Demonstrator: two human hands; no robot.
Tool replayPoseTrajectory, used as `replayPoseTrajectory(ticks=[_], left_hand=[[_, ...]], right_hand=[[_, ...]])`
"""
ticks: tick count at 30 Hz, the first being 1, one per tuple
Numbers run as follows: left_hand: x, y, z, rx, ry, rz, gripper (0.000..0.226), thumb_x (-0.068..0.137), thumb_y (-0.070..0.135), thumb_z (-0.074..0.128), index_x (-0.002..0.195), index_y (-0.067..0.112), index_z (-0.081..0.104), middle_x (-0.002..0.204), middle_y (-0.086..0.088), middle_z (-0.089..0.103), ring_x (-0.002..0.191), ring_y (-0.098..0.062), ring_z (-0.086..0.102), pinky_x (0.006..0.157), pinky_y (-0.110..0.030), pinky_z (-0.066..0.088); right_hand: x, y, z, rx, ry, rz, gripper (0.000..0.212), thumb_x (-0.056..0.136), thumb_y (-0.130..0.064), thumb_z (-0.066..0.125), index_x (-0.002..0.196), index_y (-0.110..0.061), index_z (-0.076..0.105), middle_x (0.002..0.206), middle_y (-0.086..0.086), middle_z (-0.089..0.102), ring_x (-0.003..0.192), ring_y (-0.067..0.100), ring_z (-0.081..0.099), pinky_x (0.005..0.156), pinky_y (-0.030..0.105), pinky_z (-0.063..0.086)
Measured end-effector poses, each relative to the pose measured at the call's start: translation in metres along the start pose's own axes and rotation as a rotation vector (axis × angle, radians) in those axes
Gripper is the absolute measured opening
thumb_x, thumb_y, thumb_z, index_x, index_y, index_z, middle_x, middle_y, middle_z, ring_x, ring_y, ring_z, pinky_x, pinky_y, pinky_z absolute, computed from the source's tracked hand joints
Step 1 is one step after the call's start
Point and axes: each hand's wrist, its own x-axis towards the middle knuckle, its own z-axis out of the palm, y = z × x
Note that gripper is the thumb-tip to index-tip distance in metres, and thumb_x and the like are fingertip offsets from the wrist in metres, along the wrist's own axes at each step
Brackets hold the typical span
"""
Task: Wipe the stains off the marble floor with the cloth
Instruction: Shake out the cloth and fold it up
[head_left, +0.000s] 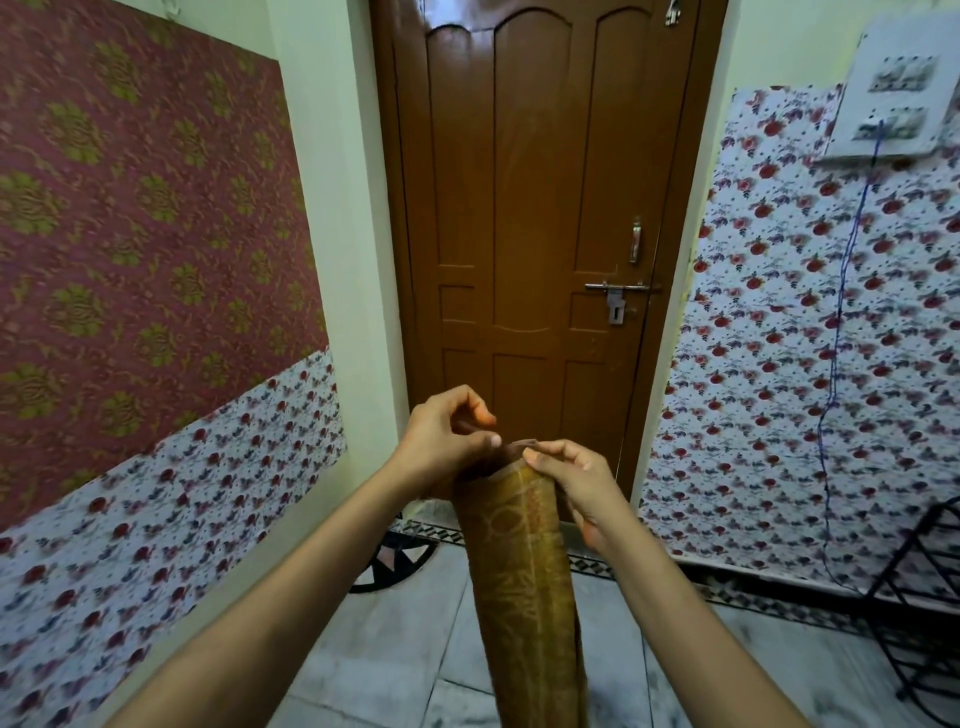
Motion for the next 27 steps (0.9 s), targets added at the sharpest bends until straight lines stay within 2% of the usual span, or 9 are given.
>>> replayPoseTrajectory(ticks=[1,3,6,8,12,16,19,22,27], left_hand=[[-0.002,-0.001,-0.001,0.021,0.017,-0.002,0.019,0.076,0.014,0.074,0.077,0.020,0.055,0.085,0.000,0.063,0.081,-0.014,0.061,0.070,-0.029,0.053],[-0.007,-0.003,0.000,-0.009,-0.132,-0.057,0.017,0.076,0.018,0.074,0.079,0.017,0.057,0.083,-0.002,0.061,0.077,-0.015,0.060,0.067,-0.027,0.052],[-0.010,-0.004,0.009,-0.078,-0.315,-0.131,0.037,0.068,0.032,0.080,0.094,0.022,0.056,0.099,-0.006,0.061,0.092,-0.022,0.063,0.079,-0.036,0.056],[-0.007,-0.005,0.016,-0.063,-0.266,-0.105,0.047,0.065,0.033,0.082,0.099,0.025,0.051,0.103,-0.005,0.059,0.097,-0.024,0.061,0.083,-0.041,0.056],[-0.002,-0.004,0.022,-0.042,-0.120,-0.069,0.028,0.078,0.013,0.070,0.097,0.023,0.053,0.094,-0.001,0.060,0.087,-0.015,0.060,0.077,-0.033,0.054],[0.006,-0.007,0.006,-0.150,-0.016,-0.159,0.010,0.085,0.009,0.061,0.090,0.017,0.059,0.083,-0.004,0.058,0.076,-0.013,0.057,0.063,-0.022,0.045],[0.016,-0.015,-0.013,-0.145,0.061,-0.233,0.010,0.084,0.005,0.060,0.085,0.015,0.061,0.084,-0.007,0.059,0.079,-0.018,0.059,0.064,-0.022,0.046],[0.025,-0.027,-0.029,-0.168,0.177,-0.338,0.011,0.083,0.003,0.062,0.081,0.014,0.060,0.083,-0.007,0.059,0.083,-0.022,0.058,0.071,-0.030,0.051],[0.028,-0.028,-0.025,-0.178,0.107,-0.396,0.011,0.084,0.006,0.062,0.078,0.014,0.059,0.082,-0.009,0.059,0.082,-0.023,0.060,0.083,-0.038,0.052]], right_hand=[[0.000,0.002,0.000,0.055,0.041,0.028,0.011,0.082,-0.010,0.068,0.093,-0.010,0.066,0.087,0.007,0.066,0.077,0.015,0.063,0.061,0.022,0.050],[0.001,0.002,0.002,0.168,0.082,0.063,0.008,0.083,-0.009,0.067,0.090,-0.010,0.064,0.085,0.009,0.067,0.074,0.017,0.064,0.058,0.024,0.052],[0.001,-0.003,0.010,0.301,0.065,0.093,0.010,0.088,-0.006,0.060,0.097,-0.005,0.063,0.086,0.012,0.069,0.076,0.018,0.067,0.057,0.021,0.056],[0.001,-0.008,0.014,0.351,0.021,0.111,0.012,0.090,-0.006,0.056,0.101,-0.002,0.060,0.081,0.011,0.072,0.070,0.015,0.070,0.054,0.021,0.056],[0.002,-0.017,0.006,0.328,-0.036,0.080,0.008,0.092,-0.009,0.054,0.096,-0.006,0.060,0.078,0.008,0.072,0.071,0.015,0.071,0.060,0.023,0.058],[0.009,-0.013,-0.018,-0.229,0.209,-0.163,0.005,0.092,-0.019,0.057,0.091,-0.017,0.061,0.087,0.003,0.064,0.083,0.016,0.061,0.065,0.023,0.048],[0.017,-0.004,-0.034,-0.225,0.375,-0.177,0.008,0.094,-0.022,0.053,0.093,-0.016,0.058,0.096,0.005,0.057,0.088,0.016,0.055,0.069,0.025,0.045],[0.018,0.002,-0.047,-0.148,0.504,-0.100,0.017,0.096,-0.022,0.049,0.104,-0.008,0.055,0.089,0.004,0.054,0.081,0.016,0.054,0.062,0.026,0.043],[0.017,0.008,-0.045,-0.152,0.561,-0.022,0.015,0.095,-0.022,0.050,0.089,-0.009,0.055,0.086,0.010,0.057,0.082,0.024,0.056,0.068,0.033,0.044]])
